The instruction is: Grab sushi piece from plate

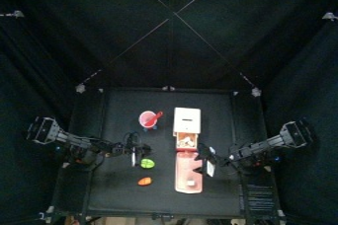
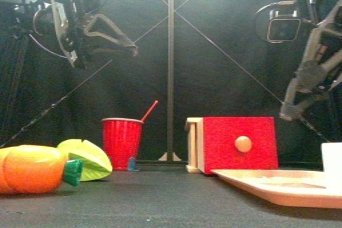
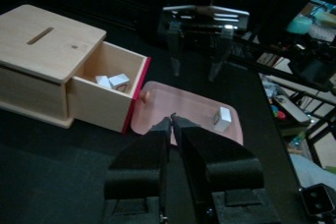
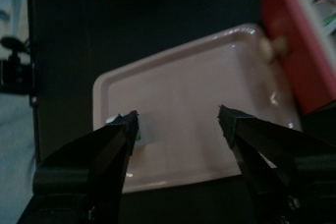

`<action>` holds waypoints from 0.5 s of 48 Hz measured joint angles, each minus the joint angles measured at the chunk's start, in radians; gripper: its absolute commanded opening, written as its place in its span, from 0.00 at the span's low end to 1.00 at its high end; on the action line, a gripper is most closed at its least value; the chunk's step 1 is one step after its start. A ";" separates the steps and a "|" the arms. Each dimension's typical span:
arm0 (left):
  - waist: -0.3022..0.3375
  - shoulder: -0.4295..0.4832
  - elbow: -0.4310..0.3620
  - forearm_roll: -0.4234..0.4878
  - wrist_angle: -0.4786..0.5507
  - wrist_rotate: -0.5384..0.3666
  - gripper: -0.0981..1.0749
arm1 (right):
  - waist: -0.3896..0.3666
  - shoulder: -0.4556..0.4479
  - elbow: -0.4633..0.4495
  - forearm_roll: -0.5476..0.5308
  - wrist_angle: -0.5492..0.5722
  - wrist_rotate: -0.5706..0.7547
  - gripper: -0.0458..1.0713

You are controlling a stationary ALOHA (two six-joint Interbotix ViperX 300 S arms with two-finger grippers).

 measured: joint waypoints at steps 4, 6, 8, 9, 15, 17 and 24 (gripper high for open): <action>0.000 0.000 0.000 0.000 0.000 0.000 0.56 | 0.015 0.043 -0.002 -0.012 -0.023 0.000 0.91; 0.000 -0.002 0.000 0.000 0.000 0.000 0.56 | 0.018 0.060 -0.003 -0.021 -0.029 0.000 0.91; -0.002 0.000 0.000 0.000 0.000 -0.002 0.56 | 0.018 0.078 -0.009 -0.035 -0.038 0.000 0.91; -0.002 -0.002 0.000 0.000 0.000 -0.002 0.56 | 0.020 0.087 -0.012 -0.044 -0.043 0.000 0.91; 0.000 0.000 0.000 0.000 0.000 -0.002 0.56 | 0.031 0.138 -0.041 -0.095 -0.069 0.000 0.91; 0.000 0.000 0.000 0.000 0.000 -0.002 0.56 | 0.034 0.158 -0.055 -0.114 -0.078 0.000 0.91; -0.002 0.000 0.000 0.000 0.000 -0.002 0.56 | 0.044 0.213 -0.101 -0.158 -0.104 0.000 0.91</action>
